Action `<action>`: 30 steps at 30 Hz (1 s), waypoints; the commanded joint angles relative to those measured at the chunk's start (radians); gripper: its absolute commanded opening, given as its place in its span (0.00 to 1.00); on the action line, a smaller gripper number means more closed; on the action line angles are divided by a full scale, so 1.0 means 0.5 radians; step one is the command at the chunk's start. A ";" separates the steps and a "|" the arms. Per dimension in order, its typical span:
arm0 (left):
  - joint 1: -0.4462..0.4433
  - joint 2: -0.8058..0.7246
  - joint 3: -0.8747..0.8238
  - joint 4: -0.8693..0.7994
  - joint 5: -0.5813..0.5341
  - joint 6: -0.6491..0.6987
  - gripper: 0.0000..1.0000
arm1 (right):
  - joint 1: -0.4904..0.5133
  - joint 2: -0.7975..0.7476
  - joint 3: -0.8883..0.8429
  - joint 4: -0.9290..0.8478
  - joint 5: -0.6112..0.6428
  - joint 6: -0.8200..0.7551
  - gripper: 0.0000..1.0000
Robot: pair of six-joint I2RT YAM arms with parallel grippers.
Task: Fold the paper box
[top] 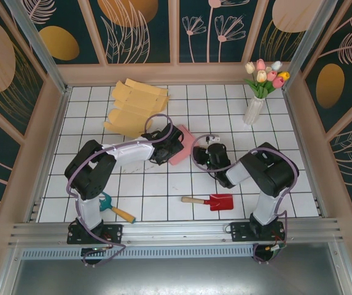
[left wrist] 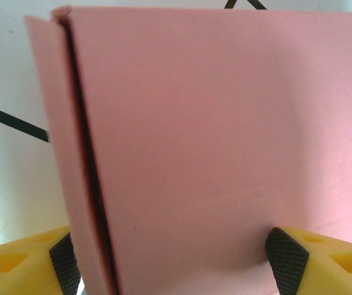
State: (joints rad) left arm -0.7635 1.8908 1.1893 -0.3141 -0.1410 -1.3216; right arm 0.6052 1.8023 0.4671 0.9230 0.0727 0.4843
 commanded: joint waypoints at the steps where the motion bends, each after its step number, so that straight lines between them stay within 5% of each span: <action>1: -0.005 0.178 -0.053 -0.249 0.079 0.057 0.79 | 0.084 0.156 0.072 -0.460 -0.072 0.035 0.38; 17: -0.005 0.212 -0.050 -0.191 0.141 0.083 0.79 | 0.324 0.250 0.301 -0.467 -0.332 0.091 0.38; 30: -0.005 0.170 -0.071 -0.199 -0.001 0.167 0.79 | 0.172 -0.373 -0.045 -0.703 -0.029 -0.024 0.40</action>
State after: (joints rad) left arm -0.7490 1.9064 1.2045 -0.3058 -0.1547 -1.3006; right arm 0.7086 1.6806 0.4770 0.6781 0.0467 0.4950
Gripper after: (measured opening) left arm 0.789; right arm 0.394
